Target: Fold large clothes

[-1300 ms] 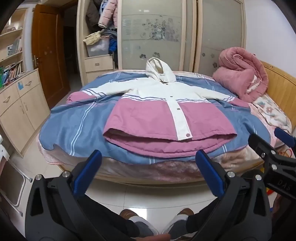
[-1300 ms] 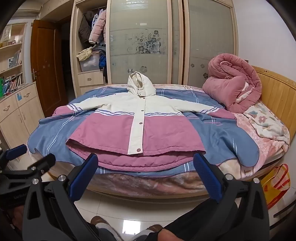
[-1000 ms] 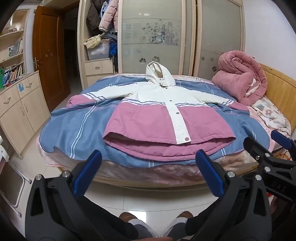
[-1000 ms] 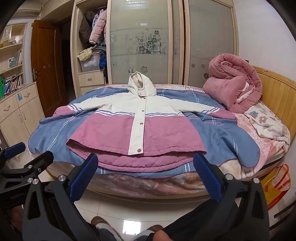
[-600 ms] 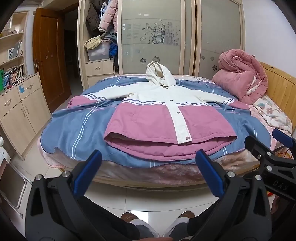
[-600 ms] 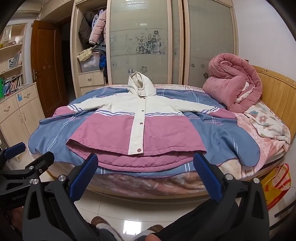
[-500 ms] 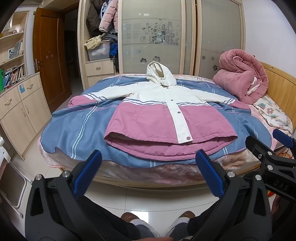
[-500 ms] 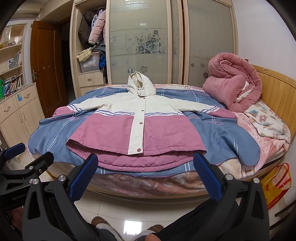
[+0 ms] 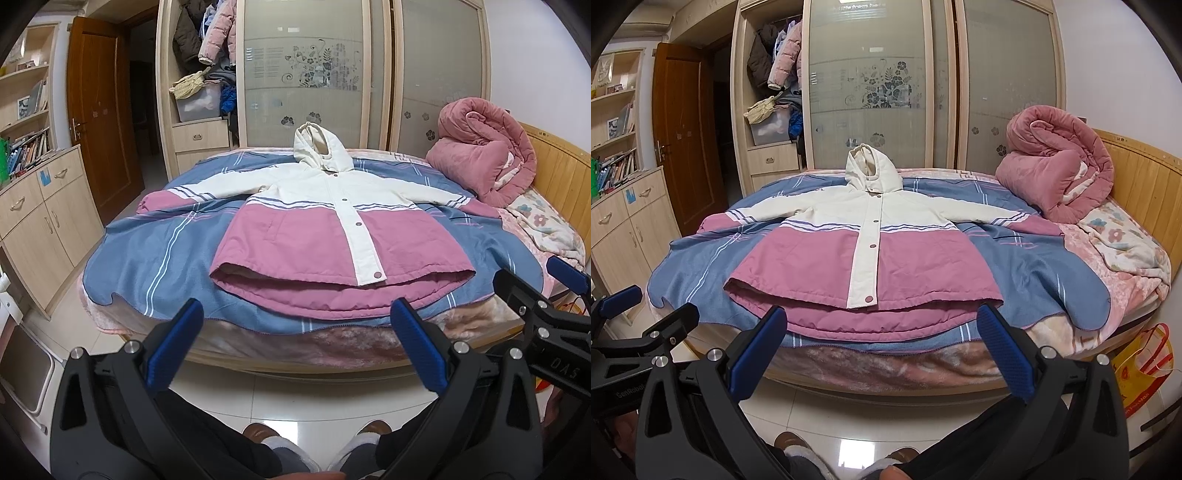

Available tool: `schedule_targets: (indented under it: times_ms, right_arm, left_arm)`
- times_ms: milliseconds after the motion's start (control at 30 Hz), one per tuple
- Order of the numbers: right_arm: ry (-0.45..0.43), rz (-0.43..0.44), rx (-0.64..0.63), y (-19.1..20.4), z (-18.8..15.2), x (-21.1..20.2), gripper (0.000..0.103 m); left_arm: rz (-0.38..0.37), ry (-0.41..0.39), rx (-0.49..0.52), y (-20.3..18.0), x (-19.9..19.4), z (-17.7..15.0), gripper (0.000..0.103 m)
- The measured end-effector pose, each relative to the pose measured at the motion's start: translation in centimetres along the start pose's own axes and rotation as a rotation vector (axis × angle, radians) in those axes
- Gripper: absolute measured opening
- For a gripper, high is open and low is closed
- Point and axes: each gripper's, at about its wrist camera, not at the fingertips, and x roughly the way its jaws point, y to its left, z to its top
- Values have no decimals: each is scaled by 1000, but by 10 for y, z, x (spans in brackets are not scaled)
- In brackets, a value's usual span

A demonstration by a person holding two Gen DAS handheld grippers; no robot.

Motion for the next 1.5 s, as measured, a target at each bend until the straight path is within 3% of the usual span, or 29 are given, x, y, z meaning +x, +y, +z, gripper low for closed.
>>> schedule_targets:
  times_ms: [1500]
  right_arm:
    - [-3, -1, -7, 1, -1, -1, 102]
  left_arm:
    - [0, -12, 5, 4, 1, -1, 101]
